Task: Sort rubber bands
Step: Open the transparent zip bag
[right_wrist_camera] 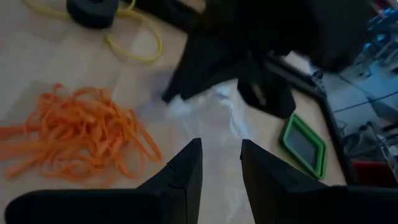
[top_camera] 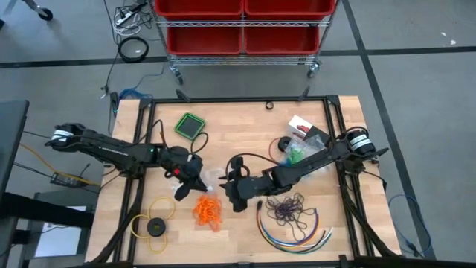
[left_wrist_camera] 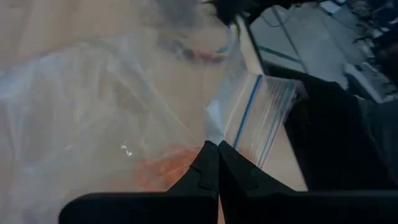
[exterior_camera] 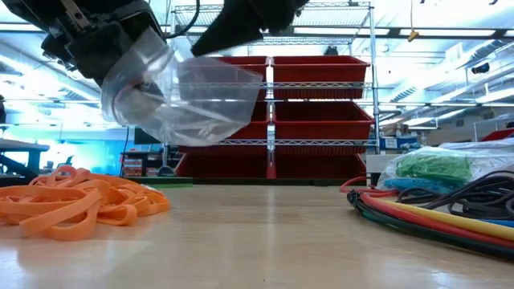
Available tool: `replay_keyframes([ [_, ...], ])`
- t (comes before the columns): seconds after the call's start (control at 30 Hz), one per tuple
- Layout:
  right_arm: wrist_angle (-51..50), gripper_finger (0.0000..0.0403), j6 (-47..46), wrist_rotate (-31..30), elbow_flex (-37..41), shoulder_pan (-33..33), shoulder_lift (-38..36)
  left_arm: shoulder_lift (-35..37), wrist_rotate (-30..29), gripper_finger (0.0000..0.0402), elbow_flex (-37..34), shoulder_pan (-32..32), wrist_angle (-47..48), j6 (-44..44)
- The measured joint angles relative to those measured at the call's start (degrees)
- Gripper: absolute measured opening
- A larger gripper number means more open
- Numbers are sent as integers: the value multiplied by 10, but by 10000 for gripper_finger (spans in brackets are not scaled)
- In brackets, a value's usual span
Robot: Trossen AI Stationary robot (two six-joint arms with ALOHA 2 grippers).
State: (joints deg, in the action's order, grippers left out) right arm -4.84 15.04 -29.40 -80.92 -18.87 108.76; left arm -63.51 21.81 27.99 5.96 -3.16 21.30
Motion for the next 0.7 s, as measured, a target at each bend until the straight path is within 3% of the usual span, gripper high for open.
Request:
replay_keyframes([
  [0.47,-13,95,-41,109,0,29,3,-16,35,3,0,0,-42,0],
  [0.6,5,76,-49,116,0,31,17,-25,39,3,11,0,-47,-5],
  [0.7,24,40,-47,116,1,32,28,-37,42,3,22,0,-47,-14],
])
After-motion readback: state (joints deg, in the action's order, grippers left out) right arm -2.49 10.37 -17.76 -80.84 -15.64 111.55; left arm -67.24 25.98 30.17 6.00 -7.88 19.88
